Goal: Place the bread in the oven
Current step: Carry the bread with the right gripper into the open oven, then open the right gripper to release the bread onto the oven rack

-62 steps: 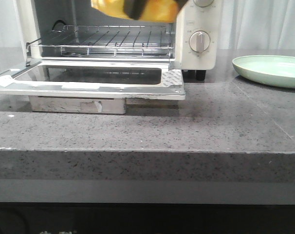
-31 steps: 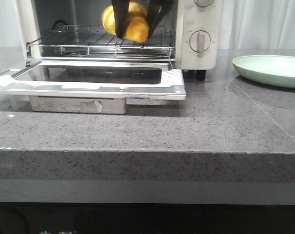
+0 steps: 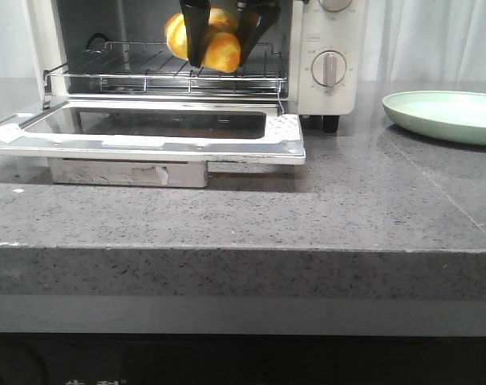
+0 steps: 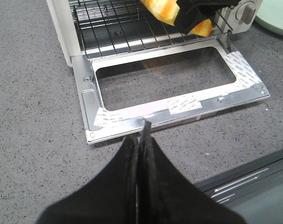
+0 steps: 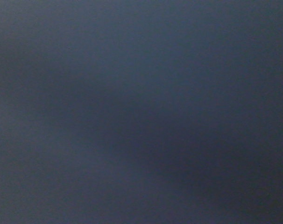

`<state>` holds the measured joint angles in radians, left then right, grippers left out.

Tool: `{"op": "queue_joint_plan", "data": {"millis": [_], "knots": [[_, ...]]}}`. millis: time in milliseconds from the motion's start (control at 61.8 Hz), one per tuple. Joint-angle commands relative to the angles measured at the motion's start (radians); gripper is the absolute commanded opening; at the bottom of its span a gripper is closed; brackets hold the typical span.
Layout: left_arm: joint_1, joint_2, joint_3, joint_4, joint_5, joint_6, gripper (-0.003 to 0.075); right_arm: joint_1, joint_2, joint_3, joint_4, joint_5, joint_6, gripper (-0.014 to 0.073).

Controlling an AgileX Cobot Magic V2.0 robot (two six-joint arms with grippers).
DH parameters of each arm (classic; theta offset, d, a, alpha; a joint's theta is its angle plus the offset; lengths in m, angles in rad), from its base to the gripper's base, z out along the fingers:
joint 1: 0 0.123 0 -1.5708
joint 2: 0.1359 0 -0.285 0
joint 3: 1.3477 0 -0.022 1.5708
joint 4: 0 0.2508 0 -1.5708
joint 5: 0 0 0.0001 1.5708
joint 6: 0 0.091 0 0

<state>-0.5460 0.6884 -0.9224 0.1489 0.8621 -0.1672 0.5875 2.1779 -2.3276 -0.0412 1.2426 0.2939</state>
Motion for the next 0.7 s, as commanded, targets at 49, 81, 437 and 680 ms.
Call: {"op": "queue_joint_plan", "data": {"millis": [49, 81, 437, 680], "knots": [[-0.001, -0.003, -0.026, 0.01, -0.066, -0.008, -0.0018, -0.004, -0.062, -0.035, 0.041, 0.08, -0.029, 0.0554], [-0.001, -0.003, -0.026, 0.01, -0.066, -0.008, -0.0018, -0.001, -0.067, -0.035, 0.041, 0.08, -0.032, 0.061], [-0.001, -0.003, -0.026, 0.01, -0.066, -0.008, -0.0018, 0.08, -0.194, 0.021, -0.001, 0.091, -0.032, 0.0654], [-0.001, -0.003, -0.026, 0.01, -0.066, -0.008, -0.0018, 0.1, -0.334, 0.205, -0.042, 0.079, -0.027, 0.0654]]}}
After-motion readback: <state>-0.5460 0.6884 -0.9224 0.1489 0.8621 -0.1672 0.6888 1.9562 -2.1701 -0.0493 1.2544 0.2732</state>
